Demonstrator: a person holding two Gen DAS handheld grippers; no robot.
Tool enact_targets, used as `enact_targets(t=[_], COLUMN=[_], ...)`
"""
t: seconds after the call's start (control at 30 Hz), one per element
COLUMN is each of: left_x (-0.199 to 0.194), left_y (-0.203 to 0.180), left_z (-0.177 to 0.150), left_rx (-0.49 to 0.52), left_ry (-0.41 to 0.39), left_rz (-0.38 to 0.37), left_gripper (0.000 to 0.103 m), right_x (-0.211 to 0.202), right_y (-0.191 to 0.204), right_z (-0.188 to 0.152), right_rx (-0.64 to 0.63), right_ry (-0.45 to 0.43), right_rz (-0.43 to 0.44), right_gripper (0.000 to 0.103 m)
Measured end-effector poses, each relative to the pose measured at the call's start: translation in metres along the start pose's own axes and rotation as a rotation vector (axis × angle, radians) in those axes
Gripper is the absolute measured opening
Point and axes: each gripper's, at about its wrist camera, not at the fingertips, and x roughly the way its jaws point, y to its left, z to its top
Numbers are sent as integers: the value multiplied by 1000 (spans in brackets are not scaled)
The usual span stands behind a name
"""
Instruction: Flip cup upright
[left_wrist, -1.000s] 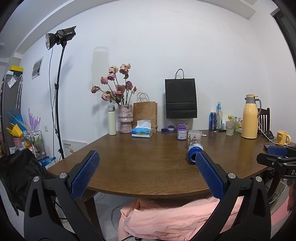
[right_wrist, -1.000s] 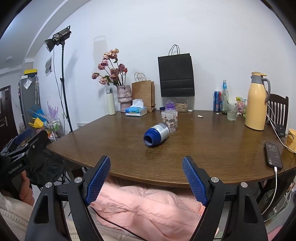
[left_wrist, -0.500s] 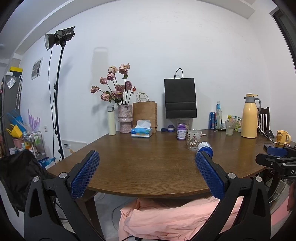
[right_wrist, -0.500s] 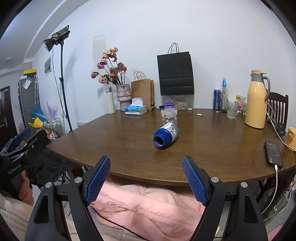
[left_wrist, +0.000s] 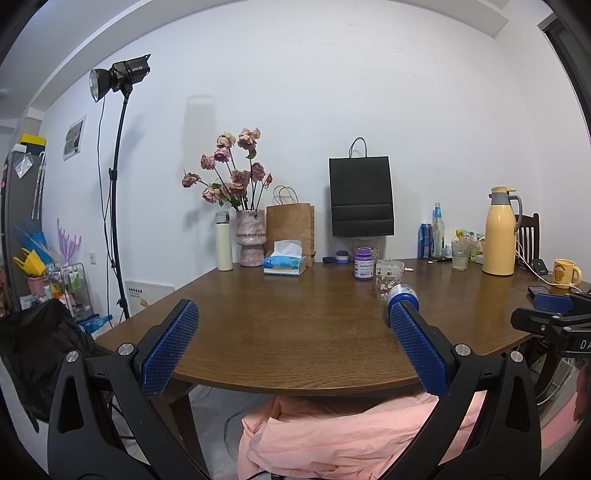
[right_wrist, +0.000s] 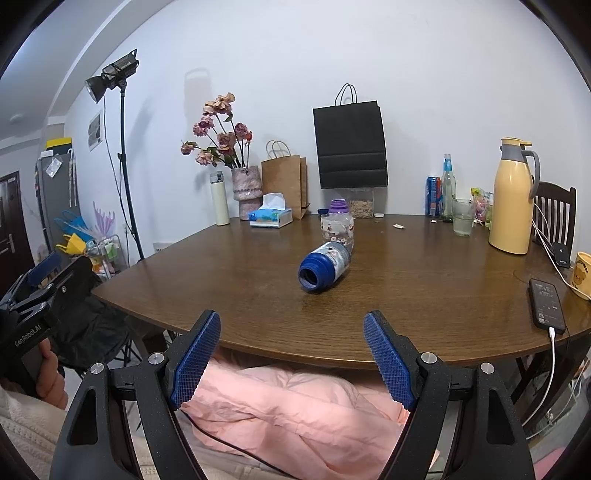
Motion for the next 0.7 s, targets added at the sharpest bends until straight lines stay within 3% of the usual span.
enact_targets(t=[0.7], left_x=[1], left_y=[-1], left_z=[-1], left_rx=[2], left_ry=[-13], left_rz=[13], left_gripper=[103], right_x=[2], right_y=[2], right_z=[2], right_rx=[9], right_ry=[10], right_rz=[-4], right_gripper=[85])
